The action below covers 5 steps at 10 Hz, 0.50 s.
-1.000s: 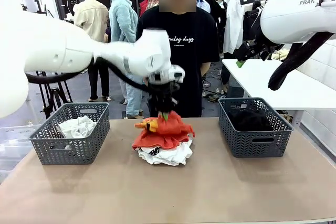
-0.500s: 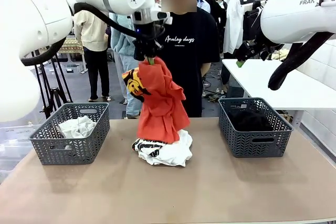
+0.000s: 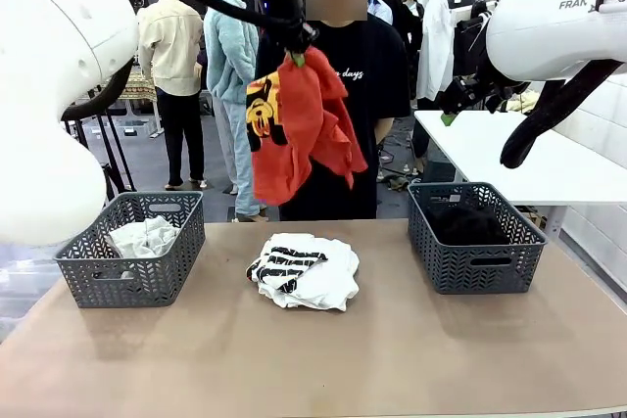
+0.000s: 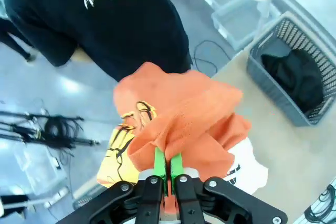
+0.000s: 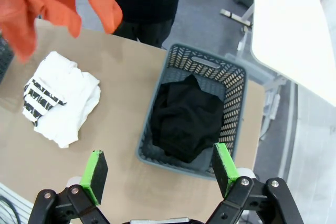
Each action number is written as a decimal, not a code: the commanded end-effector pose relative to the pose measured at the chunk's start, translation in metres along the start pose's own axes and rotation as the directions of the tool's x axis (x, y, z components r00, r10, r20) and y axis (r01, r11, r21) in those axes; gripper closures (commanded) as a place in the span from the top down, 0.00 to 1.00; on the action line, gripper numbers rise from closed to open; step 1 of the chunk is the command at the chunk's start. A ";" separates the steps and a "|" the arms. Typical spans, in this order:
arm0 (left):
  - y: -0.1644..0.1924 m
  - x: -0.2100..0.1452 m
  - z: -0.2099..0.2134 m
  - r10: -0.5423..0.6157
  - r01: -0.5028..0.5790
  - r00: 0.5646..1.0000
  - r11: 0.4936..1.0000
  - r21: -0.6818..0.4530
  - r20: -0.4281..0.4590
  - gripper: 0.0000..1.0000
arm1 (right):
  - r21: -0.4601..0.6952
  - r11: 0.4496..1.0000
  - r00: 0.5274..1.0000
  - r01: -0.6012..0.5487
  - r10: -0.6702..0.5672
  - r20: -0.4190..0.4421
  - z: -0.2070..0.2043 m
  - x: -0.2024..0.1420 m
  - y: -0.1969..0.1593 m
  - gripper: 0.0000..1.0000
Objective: Sort the tops and bottoms.
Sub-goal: Lift clothes from the center of the table with your left hand.
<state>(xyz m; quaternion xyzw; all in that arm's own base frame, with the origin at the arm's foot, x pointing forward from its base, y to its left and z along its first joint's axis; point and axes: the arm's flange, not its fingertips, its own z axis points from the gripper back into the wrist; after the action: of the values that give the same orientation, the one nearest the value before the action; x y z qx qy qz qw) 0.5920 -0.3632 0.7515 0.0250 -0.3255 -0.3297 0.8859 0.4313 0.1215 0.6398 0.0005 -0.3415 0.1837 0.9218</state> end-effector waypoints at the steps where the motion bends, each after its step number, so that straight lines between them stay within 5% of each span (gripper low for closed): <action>1: 0.016 0.045 0.021 -0.076 0.076 0.997 0.997 -0.006 0.012 0.00 | -0.019 1.000 1.000 -0.004 0.004 -0.007 -0.001 0.000 0.001 1.00; 5: 0.010 0.027 0.047 -0.124 0.124 0.992 0.992 0.008 0.001 0.00 | -0.019 1.000 1.000 -0.004 0.004 -0.007 -0.001 0.000 0.001 1.00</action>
<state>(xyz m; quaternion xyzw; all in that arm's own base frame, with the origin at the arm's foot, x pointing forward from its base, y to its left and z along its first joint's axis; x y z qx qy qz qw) 0.5695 -0.3541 0.7822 0.0337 -0.3327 -0.3706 0.8665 0.4313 0.1215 0.6398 0.0006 -0.3415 0.1837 0.9218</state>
